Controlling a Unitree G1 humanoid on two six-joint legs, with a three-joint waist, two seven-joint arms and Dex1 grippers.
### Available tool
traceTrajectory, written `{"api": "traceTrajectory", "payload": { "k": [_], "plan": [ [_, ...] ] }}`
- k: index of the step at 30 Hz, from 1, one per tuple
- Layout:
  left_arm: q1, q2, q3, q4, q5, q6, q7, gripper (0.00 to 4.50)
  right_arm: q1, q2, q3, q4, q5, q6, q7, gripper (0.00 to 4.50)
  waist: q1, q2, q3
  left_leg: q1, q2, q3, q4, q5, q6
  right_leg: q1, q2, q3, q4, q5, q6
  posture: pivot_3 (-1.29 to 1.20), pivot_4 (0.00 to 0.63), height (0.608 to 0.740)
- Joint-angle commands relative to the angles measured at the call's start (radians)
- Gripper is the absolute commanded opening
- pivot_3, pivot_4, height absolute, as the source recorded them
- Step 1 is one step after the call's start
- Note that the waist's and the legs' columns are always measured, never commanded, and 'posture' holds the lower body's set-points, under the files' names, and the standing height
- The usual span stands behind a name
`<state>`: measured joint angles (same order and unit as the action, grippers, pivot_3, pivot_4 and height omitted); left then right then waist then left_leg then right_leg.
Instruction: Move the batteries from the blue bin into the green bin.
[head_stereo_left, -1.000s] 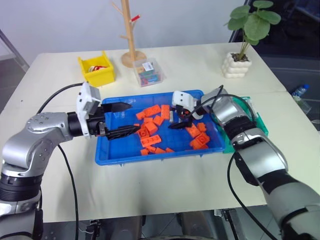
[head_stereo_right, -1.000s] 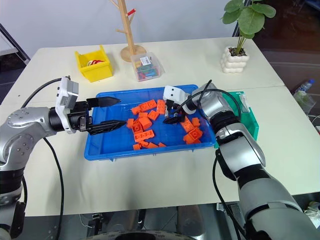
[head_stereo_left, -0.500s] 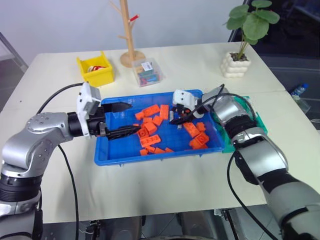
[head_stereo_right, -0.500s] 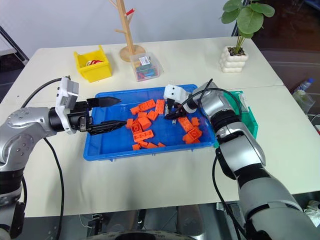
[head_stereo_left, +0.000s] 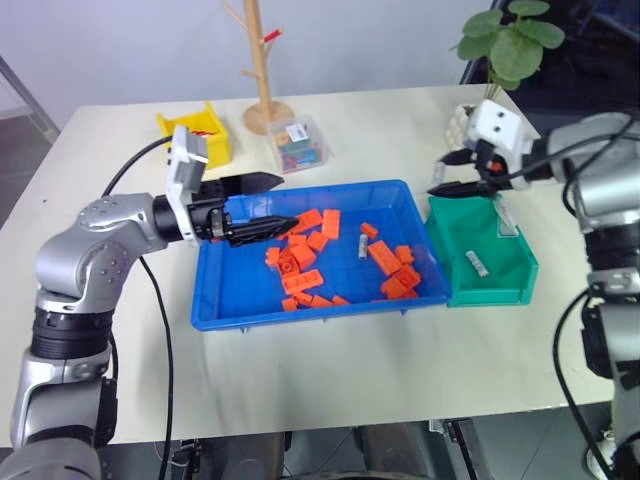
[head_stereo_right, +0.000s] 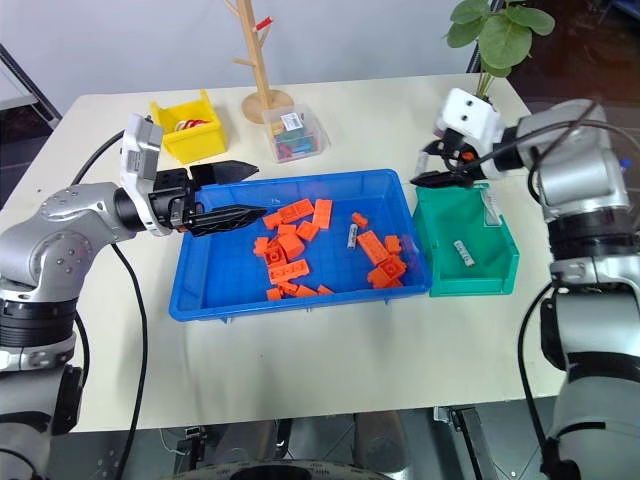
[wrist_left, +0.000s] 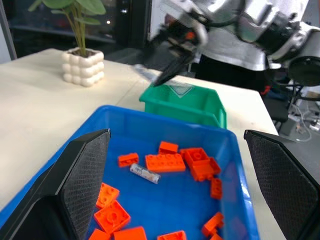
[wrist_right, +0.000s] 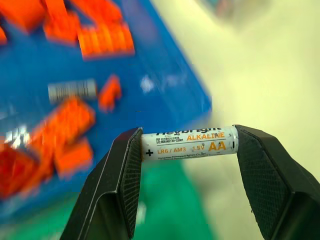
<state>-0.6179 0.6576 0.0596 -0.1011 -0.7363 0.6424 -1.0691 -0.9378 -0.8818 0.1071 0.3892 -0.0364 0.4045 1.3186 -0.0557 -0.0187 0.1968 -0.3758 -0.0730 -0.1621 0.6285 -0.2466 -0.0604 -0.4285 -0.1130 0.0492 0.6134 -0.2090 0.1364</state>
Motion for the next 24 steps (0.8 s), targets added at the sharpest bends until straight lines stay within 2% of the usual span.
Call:
{"api": "traceTrajectory", "payload": {
  "k": [1, 8, 10, 11, 13, 18, 24],
  "plan": [
    [-0.050, -0.040, -0.012, 0.031, 0.016, -0.031, -0.013, 4.50, 0.075, -0.064, -0.083, -0.170, 0.056, 0.100, -0.020, 2.22, 0.000, 0.000, 0.000, 0.000, 0.000, 0.000, 0.000, 0.000, 0.000, 0.000, 0.000, 0.000, 0.000, 0.000, 0.000, 0.00, 0.150, 0.740],
    [-0.076, -0.065, -0.032, 0.061, 0.035, -0.033, -0.046, 4.50, 0.291, -0.151, -0.167, -0.352, 0.138, 0.221, -0.045, 2.22, 0.009, 0.000, 0.000, 0.000, 0.000, 0.001, 0.001, 0.000, 0.000, 0.000, 0.000, 0.000, 0.000, 0.000, 0.000, 0.00, 0.150, 0.740],
    [-0.083, -0.060, -0.042, 0.072, 0.049, -0.038, -0.061, 4.50, 0.323, -0.159, -0.175, -0.368, 0.152, 0.232, -0.055, 3.32, 0.012, 0.000, 0.000, 0.000, 0.000, 0.001, 0.001, 0.000, 0.000, 0.000, 0.000, 0.000, 0.000, 0.000, 0.000, 0.00, 0.150, 0.740],
    [-0.085, -0.057, -0.049, 0.078, 0.061, -0.044, -0.070, 4.50, 0.334, -0.163, -0.176, -0.373, 0.157, 0.232, -0.059, 3.55, 0.013, 0.000, 0.000, 0.000, 0.000, 0.001, 0.001, 0.000, 0.000, 0.000, 0.000, 0.000, 0.000, 0.000, 0.000, 0.00, 0.150, 0.740],
    [-0.083, -0.054, -0.063, 0.090, 0.088, -0.059, -0.085, 4.50, 0.350, -0.168, -0.175, -0.373, 0.165, 0.229, -0.070, 4.45, 0.013, 0.000, 0.000, 0.000, 0.000, 0.001, 0.002, 0.000, 0.000, 0.001, -0.001, 0.000, 0.000, 0.000, 0.000, 0.00, 0.150, 0.740],
    [-0.067, -0.052, -0.064, 0.091, 0.107, -0.065, -0.100, 4.50, 0.334, -0.178, -0.161, -0.354, 0.172, 0.210, -0.101, 4.45, 0.012, 0.000, 0.000, 0.000, 0.000, 0.001, 0.001, 0.000, 0.000, 0.001, -0.001, 0.000, 0.000, 0.000, 0.000, 0.00, 0.150, 0.740],
    [-0.041, -0.020, -0.069, 0.084, 0.148, -0.082, -0.114, 4.50, 0.148, -0.099, -0.082, -0.328, 0.187, 0.201, -0.122, 4.45, 0.007, 0.000, 0.000, 0.001, 0.001, 0.001, 0.001, 0.000, 0.000, 0.001, 0.000, 0.000, 0.000, 0.000, 0.000, 0.00, 0.150, 0.740]
  ]
}}
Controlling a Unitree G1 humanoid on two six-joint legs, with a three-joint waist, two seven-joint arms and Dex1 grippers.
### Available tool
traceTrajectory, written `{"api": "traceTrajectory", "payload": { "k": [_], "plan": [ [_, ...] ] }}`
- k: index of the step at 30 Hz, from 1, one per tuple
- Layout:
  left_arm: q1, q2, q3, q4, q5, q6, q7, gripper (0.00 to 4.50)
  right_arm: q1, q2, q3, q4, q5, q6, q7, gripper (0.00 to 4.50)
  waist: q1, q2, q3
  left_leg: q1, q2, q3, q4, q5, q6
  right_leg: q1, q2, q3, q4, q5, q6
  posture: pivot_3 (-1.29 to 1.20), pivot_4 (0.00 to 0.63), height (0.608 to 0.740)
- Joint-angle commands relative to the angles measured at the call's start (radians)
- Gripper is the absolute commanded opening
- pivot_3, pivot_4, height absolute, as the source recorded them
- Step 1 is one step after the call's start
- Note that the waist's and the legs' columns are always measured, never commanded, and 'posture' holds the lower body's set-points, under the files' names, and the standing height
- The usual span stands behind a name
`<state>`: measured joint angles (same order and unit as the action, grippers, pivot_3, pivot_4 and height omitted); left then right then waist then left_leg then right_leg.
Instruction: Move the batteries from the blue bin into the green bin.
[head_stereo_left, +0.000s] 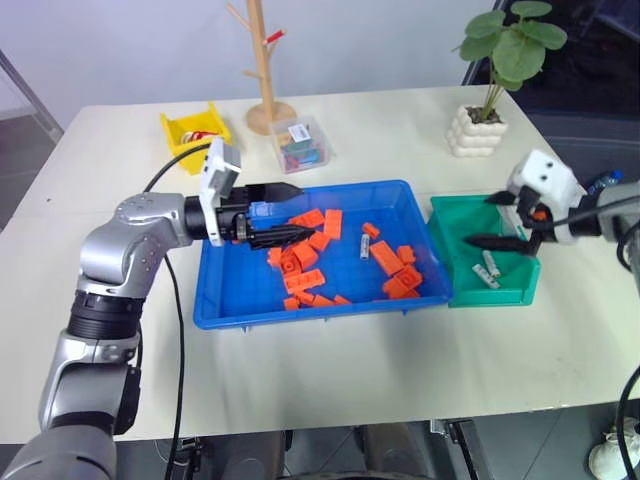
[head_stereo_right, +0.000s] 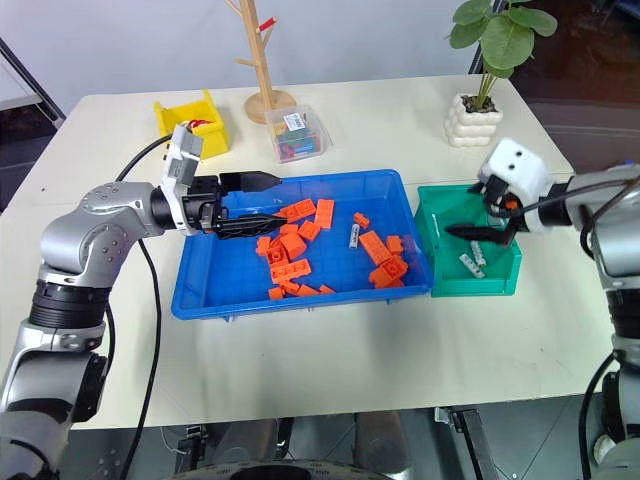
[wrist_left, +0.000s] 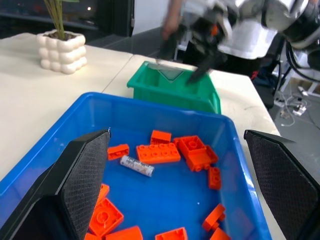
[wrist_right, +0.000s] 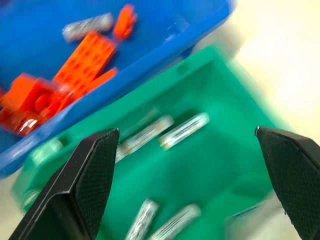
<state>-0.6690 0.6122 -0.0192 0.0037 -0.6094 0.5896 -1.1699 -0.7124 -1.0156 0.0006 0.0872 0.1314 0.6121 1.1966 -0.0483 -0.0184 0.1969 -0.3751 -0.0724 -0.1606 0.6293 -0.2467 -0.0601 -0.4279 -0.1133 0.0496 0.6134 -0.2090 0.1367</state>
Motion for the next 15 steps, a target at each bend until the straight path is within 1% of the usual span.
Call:
{"api": "traceTrajectory", "payload": {
  "k": [1, 5, 10, 15],
  "plan": [
    [0.021, 0.036, 0.005, -0.025, 0.033, -0.037, -0.018, 4.50, -0.103, 0.060, 0.046, -0.030, 0.026, -0.002, 0.007, 4.45, 0.000, 0.000, 0.000, 0.000, 0.000, 0.000, 0.000, 0.000, 0.000, 0.000, 0.000, 0.000, 0.000, 0.000, 0.000, 0.00, 0.150, 0.740],
    [0.069, 0.071, 0.003, -0.059, 0.056, -0.052, -0.028, 4.50, -0.142, 0.154, 0.137, -0.022, 0.034, -0.019, 0.049, 4.45, 0.004, 0.000, 0.000, 0.000, 0.000, 0.000, 0.000, 0.000, 0.000, 0.000, 0.000, 0.000, 0.000, 0.000, 0.000, 0.00, 0.150, 0.740],
    [0.102, 0.085, 0.029, -0.105, 0.044, -0.032, -0.006, 4.50, -0.140, 0.213, 0.221, 0.000, 0.030, -0.052, 0.096, 4.45, 0.015, 0.000, 0.000, -0.002, -0.001, -0.001, 0.001, 0.000, 0.000, 0.000, -0.001, 0.000, -0.001, 0.000, 0.000, 0.00, 0.150, 0.740],
    [0.149, 0.096, 0.055, -0.149, 0.031, -0.016, 0.024, 4.50, -0.162, 0.267, 0.292, 0.078, 0.002, -0.112, 0.134, 4.45, 0.006, 0.000, 0.000, -0.001, -0.001, -0.001, 0.001, 0.000, 0.000, 0.000, -0.001, 0.000, 0.000, 0.000, 0.000, 0.00, 0.150, 0.740]
  ]
}}
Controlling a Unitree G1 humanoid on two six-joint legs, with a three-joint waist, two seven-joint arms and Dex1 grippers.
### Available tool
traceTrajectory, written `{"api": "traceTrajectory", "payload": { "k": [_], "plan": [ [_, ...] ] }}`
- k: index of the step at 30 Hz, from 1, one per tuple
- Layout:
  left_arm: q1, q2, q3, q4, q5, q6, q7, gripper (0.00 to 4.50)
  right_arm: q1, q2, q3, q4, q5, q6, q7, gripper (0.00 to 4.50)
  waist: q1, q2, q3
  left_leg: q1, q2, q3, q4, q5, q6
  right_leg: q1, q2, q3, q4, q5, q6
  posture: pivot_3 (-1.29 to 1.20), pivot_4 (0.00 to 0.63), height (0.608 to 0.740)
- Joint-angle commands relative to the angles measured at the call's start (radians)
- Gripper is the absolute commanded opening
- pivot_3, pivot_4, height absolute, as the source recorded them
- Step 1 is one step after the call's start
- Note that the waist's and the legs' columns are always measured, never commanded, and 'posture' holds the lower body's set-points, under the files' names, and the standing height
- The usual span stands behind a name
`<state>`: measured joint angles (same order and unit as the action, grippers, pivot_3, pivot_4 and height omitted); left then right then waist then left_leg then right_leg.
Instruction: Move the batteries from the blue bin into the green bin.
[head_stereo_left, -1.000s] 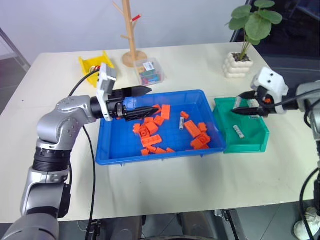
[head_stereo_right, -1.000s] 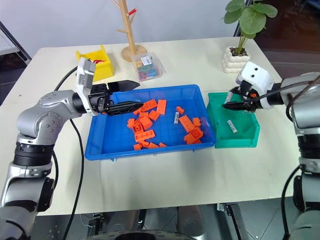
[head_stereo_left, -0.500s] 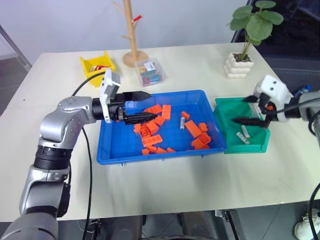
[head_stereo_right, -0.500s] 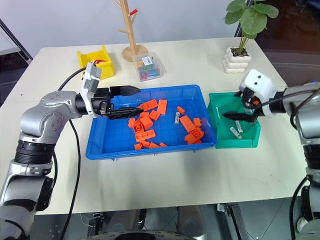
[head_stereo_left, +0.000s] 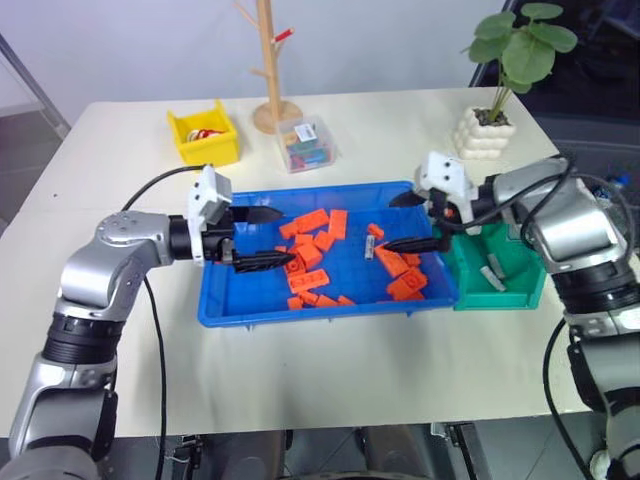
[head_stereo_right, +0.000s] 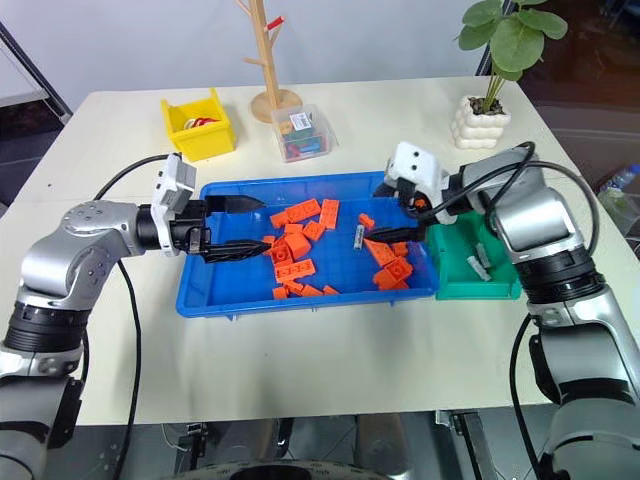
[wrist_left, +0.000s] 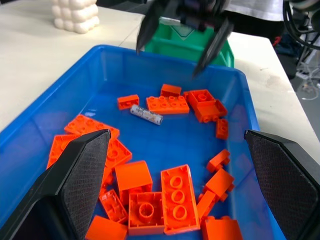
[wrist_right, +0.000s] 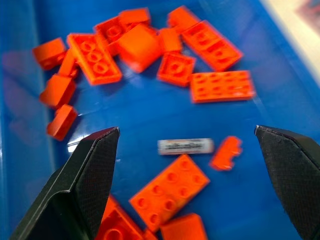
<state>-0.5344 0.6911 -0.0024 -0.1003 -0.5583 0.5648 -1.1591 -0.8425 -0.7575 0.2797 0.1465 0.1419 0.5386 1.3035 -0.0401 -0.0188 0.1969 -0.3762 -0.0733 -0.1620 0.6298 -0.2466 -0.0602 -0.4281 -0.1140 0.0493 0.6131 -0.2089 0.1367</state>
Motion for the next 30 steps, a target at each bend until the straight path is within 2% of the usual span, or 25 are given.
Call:
{"api": "traceTrajectory", "payload": {
  "k": [1, 14, 22, 30],
  "plan": [
    [0.024, 0.019, 0.042, -0.052, -0.023, 0.012, 0.017, 4.50, -0.035, 0.018, 0.025, 0.036, -0.013, -0.048, 0.037, 4.45, -0.005, 0.000, 0.000, 0.000, 0.000, 0.000, 0.000, 0.000, 0.000, 0.000, 0.000, 0.000, 0.000, 0.000, 0.000, 0.00, 0.150, 0.740],
    [0.084, 0.048, 0.057, -0.138, -0.046, 0.039, 0.049, 4.50, -0.109, 0.173, 0.104, 0.319, -0.125, -0.230, 0.023, 4.45, -0.004, 0.000, 0.000, 0.001, 0.000, 0.000, 0.000, 0.000, 0.000, 0.000, 0.001, 0.000, 0.000, 0.000, 0.000, 0.00, 0.150, 0.740],
    [0.094, 0.047, 0.063, -0.162, -0.063, 0.048, 0.075, 4.50, -0.142, 0.202, 0.108, 0.473, -0.199, -0.339, 0.007, 4.45, -0.005, 0.000, 0.000, 0.001, 0.000, 0.000, -0.001, 0.000, 0.000, 0.000, 0.001, 0.000, 0.000, 0.000, 0.000, 0.00, 0.150, 0.740],
    [0.088, 0.039, 0.059, -0.161, -0.068, 0.045, 0.093, 4.50, -0.147, 0.220, 0.098, 0.529, -0.224, -0.371, -0.001, 4.45, -0.005, 0.000, 0.000, 0.001, 0.000, 0.000, -0.001, 0.000, 0.000, 0.000, 0.001, 0.000, 0.000, 0.000, 0.000, 0.00, 0.150, 0.740]
  ]
}}
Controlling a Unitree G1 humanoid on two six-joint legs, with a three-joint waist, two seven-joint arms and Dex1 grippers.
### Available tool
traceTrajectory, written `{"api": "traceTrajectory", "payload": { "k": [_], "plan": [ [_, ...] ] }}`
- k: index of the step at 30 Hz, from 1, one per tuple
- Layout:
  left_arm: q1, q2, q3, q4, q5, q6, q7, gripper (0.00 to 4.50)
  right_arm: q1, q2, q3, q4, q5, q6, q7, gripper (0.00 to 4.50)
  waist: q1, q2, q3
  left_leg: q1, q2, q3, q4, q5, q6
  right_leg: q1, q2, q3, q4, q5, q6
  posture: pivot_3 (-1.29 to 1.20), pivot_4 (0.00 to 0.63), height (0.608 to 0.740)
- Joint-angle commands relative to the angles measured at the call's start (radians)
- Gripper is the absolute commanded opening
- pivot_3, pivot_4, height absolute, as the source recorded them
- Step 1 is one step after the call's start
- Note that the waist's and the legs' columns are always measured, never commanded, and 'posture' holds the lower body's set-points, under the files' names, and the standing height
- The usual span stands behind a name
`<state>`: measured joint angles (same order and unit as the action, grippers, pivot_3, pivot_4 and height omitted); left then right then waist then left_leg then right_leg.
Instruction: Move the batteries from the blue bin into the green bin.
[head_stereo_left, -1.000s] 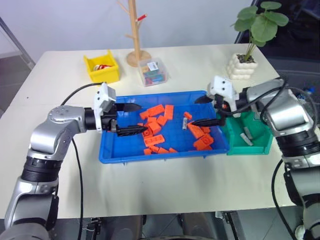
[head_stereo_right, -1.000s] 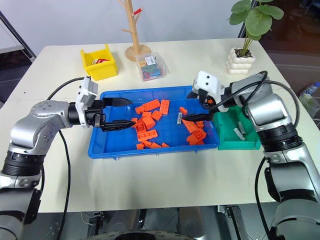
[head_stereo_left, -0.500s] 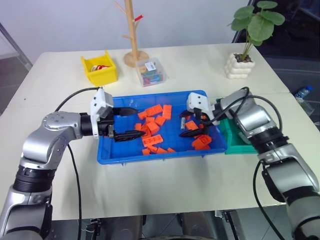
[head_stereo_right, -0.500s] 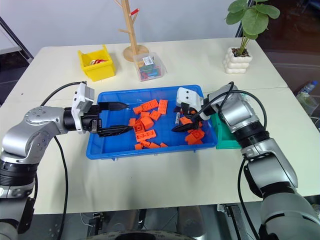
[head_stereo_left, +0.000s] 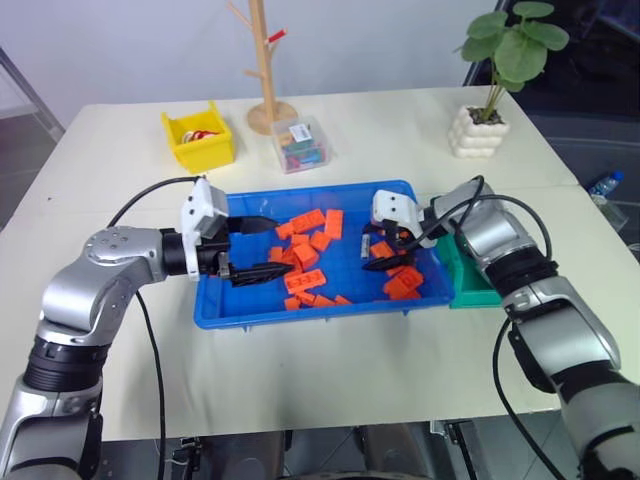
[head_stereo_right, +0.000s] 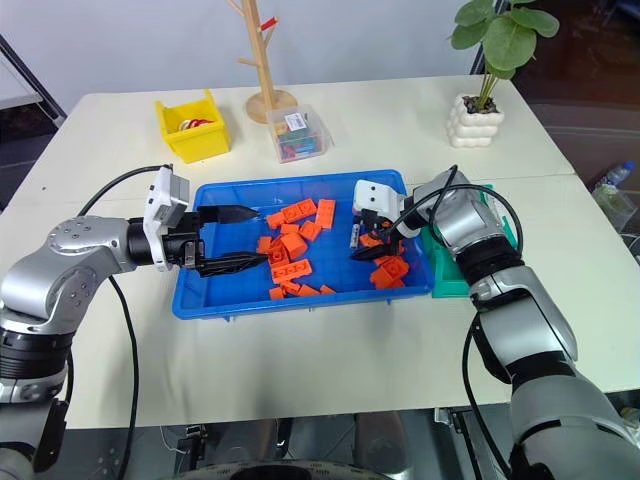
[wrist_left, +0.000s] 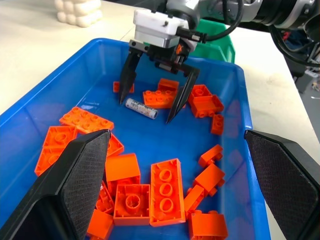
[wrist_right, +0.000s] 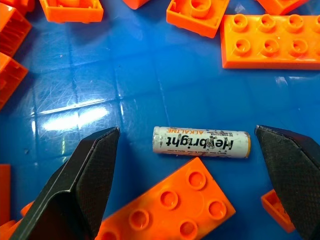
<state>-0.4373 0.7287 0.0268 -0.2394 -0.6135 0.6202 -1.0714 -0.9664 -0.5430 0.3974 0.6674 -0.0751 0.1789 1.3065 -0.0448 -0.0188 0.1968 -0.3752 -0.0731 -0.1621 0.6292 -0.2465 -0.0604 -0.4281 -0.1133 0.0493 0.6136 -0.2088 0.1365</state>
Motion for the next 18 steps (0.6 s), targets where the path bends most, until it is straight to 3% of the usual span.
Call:
{"api": "traceTrajectory", "payload": {
  "k": [1, 5, 10, 18],
  "plan": [
    [-0.013, 0.001, 0.029, -0.018, -0.013, -0.011, 0.006, 4.50, -0.022, 0.008, -0.019, 0.010, -0.009, -0.013, -0.004, 4.45, 0.000, 0.000, 0.000, 0.000, 0.000, 0.000, 0.000, 0.000, 0.000, 0.000, 0.000, 0.000, 0.000, 0.000, 0.000, 0.00, 0.150, 0.740],
    [-0.025, -0.002, 0.032, -0.009, -0.014, -0.014, 0.013, 4.50, -0.018, 0.013, -0.017, 0.015, -0.016, -0.021, -0.004, 4.45, 0.000, 0.000, 0.000, 0.000, 0.000, 0.000, 0.000, 0.000, 0.000, 0.000, 0.000, 0.000, 0.000, 0.000, 0.000, 0.00, 0.150, 0.740],
    [-0.030, -0.002, 0.038, -0.011, -0.019, -0.014, 0.022, 4.50, -0.013, 0.014, -0.019, 0.015, -0.022, -0.025, -0.002, 2.22, -0.001, 0.000, 0.000, 0.000, 0.000, 0.000, 0.000, 0.000, 0.000, 0.000, 0.000, 0.000, 0.000, 0.000, 0.000, 0.00, 0.150, 0.740],
    [-0.029, -0.001, 0.039, -0.020, -0.037, -0.008, 0.020, 4.50, -0.037, 0.010, -0.051, -0.013, -0.009, -0.007, -0.017, 2.24, 0.000, 0.000, 0.000, 0.000, 0.000, 0.000, 0.000, 0.000, 0.000, 0.000, 0.000, 0.000, 0.000, 0.000, 0.000, 0.00, 0.150, 0.740]
  ]
}}
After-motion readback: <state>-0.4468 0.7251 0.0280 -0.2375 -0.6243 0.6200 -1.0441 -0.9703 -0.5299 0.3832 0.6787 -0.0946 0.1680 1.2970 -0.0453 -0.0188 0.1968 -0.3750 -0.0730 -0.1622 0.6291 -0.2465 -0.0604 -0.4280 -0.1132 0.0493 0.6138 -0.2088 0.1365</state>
